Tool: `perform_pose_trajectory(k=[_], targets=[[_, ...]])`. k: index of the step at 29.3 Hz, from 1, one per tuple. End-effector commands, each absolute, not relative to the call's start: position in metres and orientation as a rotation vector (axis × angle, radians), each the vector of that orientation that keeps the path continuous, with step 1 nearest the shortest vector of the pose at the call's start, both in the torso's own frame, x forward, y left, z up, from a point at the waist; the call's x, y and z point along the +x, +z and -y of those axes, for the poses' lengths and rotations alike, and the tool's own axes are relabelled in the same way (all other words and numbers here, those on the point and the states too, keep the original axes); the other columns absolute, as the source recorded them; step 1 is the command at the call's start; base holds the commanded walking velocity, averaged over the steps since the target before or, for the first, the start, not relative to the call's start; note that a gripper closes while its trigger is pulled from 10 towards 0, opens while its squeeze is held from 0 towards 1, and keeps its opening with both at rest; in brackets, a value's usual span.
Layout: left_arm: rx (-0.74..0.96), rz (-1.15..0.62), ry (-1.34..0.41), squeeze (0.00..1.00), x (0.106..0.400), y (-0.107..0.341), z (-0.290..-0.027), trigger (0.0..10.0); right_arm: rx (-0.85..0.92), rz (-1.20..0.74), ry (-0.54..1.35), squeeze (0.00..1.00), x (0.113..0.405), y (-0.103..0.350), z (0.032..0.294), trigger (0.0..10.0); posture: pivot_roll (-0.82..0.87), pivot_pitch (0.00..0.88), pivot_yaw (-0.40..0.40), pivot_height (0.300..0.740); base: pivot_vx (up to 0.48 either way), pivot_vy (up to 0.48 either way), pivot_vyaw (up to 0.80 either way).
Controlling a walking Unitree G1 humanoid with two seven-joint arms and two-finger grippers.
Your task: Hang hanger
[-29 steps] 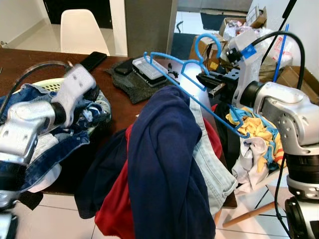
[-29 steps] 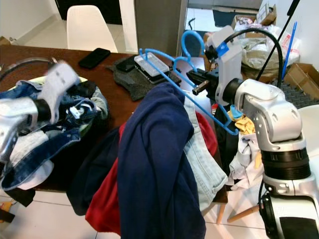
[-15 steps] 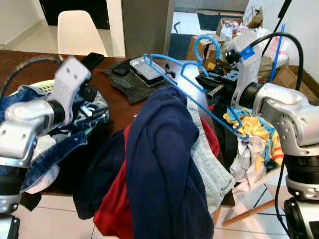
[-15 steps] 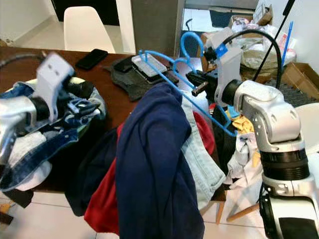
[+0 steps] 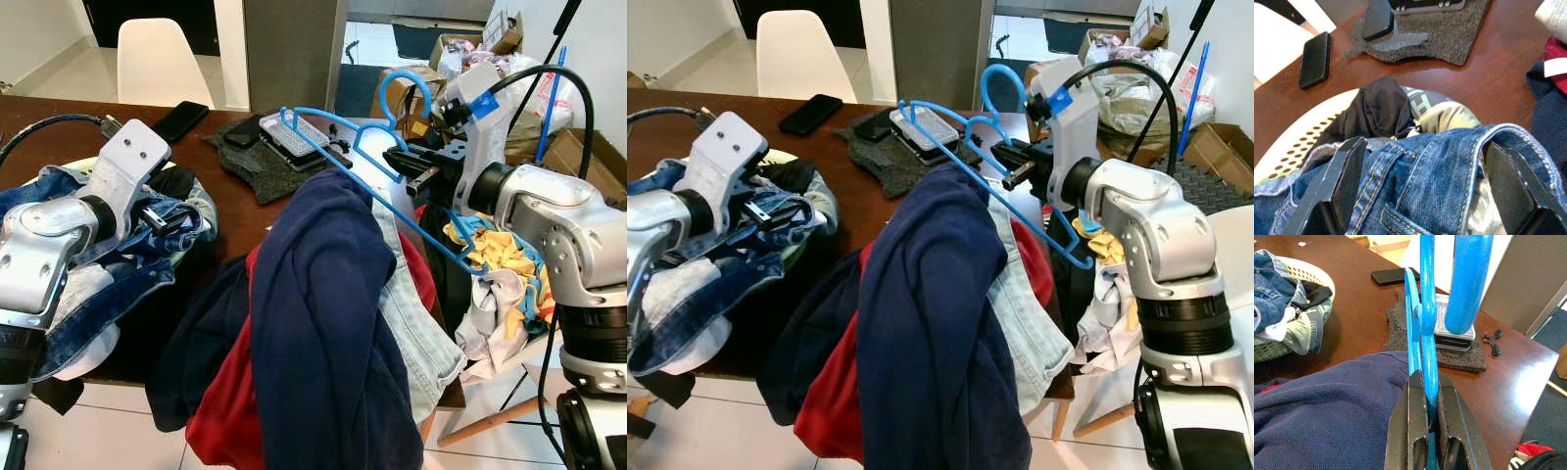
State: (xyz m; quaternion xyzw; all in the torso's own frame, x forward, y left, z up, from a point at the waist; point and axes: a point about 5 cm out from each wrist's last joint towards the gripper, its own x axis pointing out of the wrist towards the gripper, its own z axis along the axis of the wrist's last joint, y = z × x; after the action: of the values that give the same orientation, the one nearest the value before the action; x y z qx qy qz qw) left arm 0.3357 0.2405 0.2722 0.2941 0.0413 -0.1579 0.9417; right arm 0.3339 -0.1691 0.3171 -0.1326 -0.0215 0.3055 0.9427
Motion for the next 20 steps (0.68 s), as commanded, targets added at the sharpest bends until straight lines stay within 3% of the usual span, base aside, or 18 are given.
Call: perform_pose_trajectory(k=[1,4,5,20], targets=[[0.583,-0.169,-0.367,0.0,0.335,0.251,-0.237,7.6,-0.278,0.033,0.629,0.0,0.331,0.314,0.168,0.0,0.11,0.151,-0.017,0.74,0.0,0.0,0.0],[0.568,-0.185,-0.384,0.0,0.335,0.247,-0.235,7.6,-0.28,0.033,0.627,0.0,0.331,0.315,0.169,0.0,0.11,0.151,-0.017,0.74,0.0,0.0,0.0],[0.558,-0.211,-0.394,0.0,0.334,0.244,-0.234,0.0,-0.282,0.033,0.624,0.0,0.331,0.315,0.17,0.0,0.11,0.151,-0.017,0.74,0.0,0.0,0.0],[0.566,-0.24,-0.374,0.0,0.336,0.242,-0.234,0.0,-0.275,0.043,0.62,0.0,0.332,0.316,0.169,0.0,0.11,0.14,-0.014,0.74,0.0,0.0,0.0]])
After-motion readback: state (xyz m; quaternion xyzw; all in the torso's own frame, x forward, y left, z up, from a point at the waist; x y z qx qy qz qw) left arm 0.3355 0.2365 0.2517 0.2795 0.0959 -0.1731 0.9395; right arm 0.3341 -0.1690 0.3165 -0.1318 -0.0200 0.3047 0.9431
